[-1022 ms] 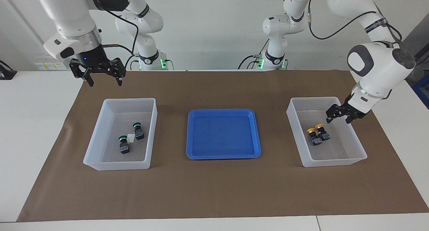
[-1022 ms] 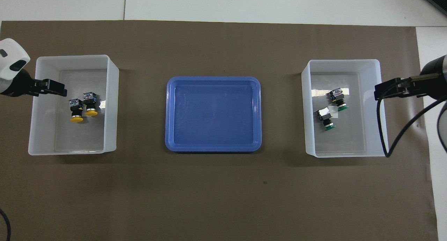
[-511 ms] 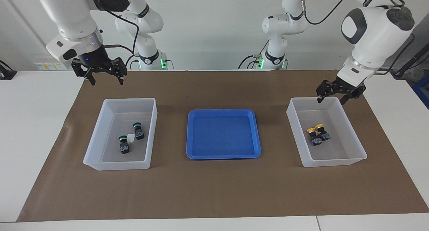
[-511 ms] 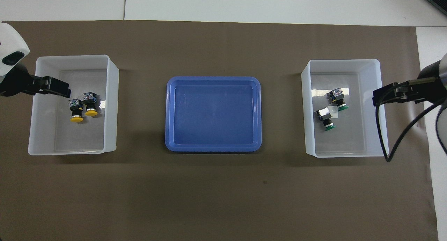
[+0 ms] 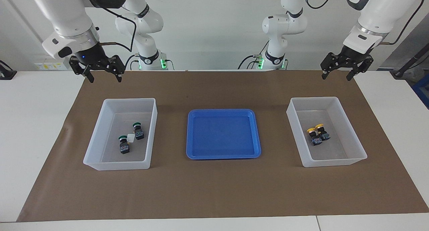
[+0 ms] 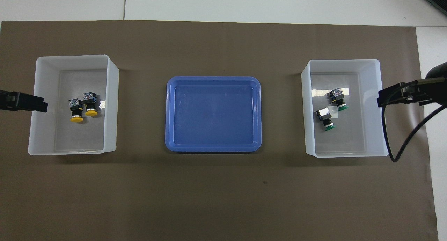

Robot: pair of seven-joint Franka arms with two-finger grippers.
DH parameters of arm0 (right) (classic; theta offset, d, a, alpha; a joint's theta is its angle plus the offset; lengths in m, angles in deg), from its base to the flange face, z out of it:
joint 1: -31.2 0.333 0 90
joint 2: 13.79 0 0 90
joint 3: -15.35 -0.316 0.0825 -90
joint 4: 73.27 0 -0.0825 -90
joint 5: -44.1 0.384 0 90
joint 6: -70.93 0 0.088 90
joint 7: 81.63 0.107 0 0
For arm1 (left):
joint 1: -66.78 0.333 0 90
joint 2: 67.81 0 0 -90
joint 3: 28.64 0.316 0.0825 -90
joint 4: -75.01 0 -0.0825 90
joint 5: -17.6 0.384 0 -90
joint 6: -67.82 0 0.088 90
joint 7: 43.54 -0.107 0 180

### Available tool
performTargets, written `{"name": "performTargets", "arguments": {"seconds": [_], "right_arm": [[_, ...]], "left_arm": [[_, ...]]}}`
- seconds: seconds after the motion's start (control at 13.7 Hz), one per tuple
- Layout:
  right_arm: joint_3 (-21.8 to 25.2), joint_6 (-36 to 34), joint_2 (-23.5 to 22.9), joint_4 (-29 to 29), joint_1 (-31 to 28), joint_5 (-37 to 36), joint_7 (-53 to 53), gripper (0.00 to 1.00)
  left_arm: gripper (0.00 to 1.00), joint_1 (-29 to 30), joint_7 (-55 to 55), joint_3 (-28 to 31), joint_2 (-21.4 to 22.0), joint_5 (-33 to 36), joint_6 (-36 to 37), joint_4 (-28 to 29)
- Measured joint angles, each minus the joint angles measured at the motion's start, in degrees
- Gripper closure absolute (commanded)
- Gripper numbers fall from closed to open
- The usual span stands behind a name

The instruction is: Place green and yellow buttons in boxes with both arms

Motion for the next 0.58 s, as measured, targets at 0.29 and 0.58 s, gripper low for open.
{"name": "performTargets", "arguments": {"seconds": [0.29,0.58], "right_arm": [[-0.06,0.0,0.04,0.0,0.01,0.01,0.36,0.0],[-0.05,-0.04,0.04,0.0,0.01,0.01,0.36,0.0]], "left_arm": [[0.0,0.06,0.0,0.26,-0.02,0.0,0.0,0.0],[0.0,0.06,0.0,0.26,-0.02,0.0,0.0,0.0]]}}
